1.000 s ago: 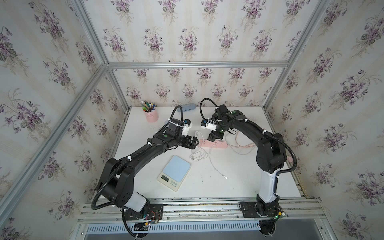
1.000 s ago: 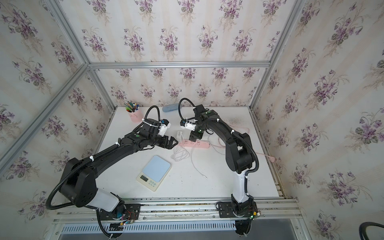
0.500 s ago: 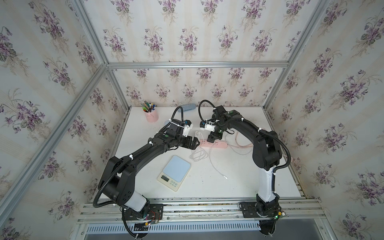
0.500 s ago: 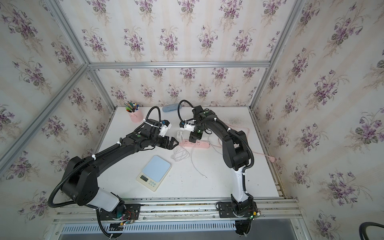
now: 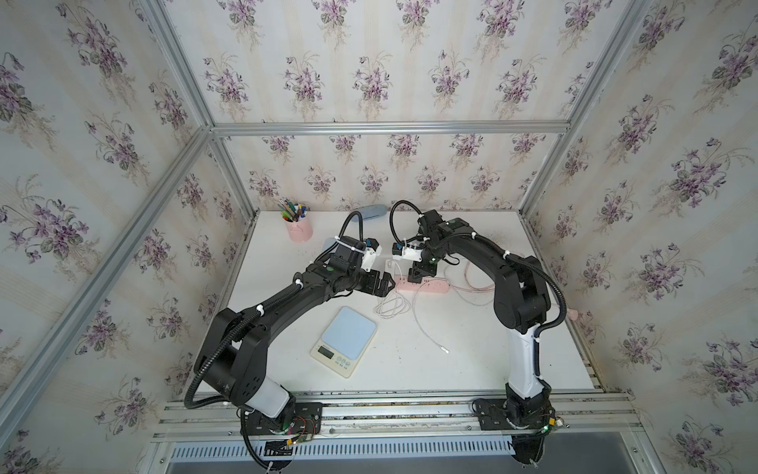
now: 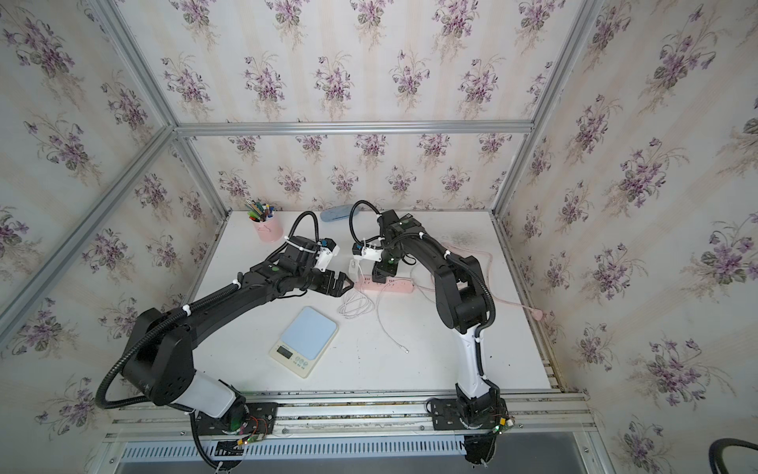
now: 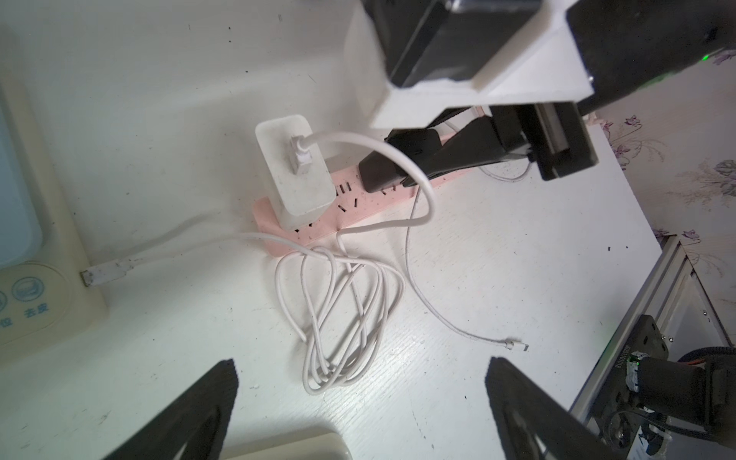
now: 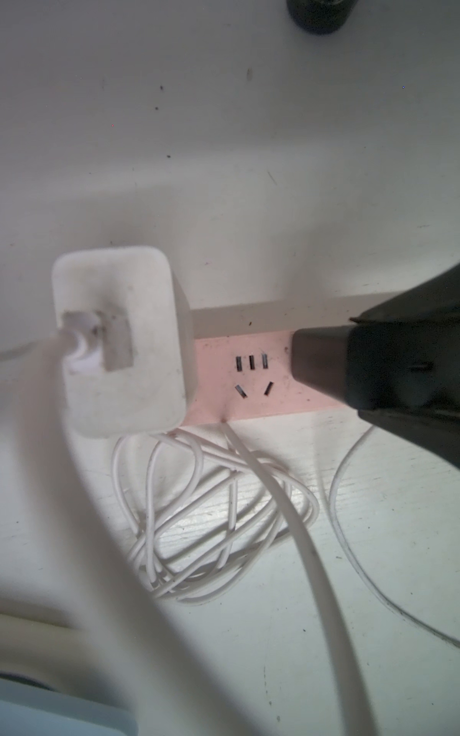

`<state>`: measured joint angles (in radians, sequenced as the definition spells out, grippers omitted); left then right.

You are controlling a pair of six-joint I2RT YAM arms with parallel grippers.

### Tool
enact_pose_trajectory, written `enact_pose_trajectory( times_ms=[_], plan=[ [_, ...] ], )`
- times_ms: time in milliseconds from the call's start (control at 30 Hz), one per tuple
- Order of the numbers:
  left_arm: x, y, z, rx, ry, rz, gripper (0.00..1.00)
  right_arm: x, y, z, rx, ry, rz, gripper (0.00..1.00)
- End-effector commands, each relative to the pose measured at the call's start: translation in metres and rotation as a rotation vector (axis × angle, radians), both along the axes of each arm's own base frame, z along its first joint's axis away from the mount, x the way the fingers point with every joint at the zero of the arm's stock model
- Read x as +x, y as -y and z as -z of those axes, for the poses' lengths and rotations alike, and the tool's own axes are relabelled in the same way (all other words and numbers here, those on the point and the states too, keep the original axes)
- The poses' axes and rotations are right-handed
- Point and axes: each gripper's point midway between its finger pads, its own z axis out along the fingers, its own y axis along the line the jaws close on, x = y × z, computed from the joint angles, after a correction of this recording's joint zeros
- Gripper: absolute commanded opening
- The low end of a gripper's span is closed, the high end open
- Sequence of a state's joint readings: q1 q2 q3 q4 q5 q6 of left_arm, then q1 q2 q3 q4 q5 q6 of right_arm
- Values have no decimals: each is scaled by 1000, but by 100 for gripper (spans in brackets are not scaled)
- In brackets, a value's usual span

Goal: Charge the electronic scale
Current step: Insert the plug into the socket.

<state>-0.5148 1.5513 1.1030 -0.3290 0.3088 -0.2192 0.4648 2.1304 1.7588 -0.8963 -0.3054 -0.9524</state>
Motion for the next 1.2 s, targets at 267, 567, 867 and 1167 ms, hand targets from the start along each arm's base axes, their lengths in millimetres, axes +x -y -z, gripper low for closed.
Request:
enact_pose_trajectory(
  times_ms=[267, 567, 867, 1167],
  plan=[
    [-5, -7, -2, 5, 15, -14, 99, -31, 7, 58, -35, -167, -15, 0],
    [-6, -19, -14, 54, 67, -23, 99, 15, -17, -33, 136, 83, 88, 34],
    [-13, -29, -28, 66, 107, -41, 99, 31, -14, -79, 177, 207, 191, 49],
    [-24, -25, -27, 77, 115, -20, 99, -6, 33, -92, 232, 149, 766, 48]
  ],
)
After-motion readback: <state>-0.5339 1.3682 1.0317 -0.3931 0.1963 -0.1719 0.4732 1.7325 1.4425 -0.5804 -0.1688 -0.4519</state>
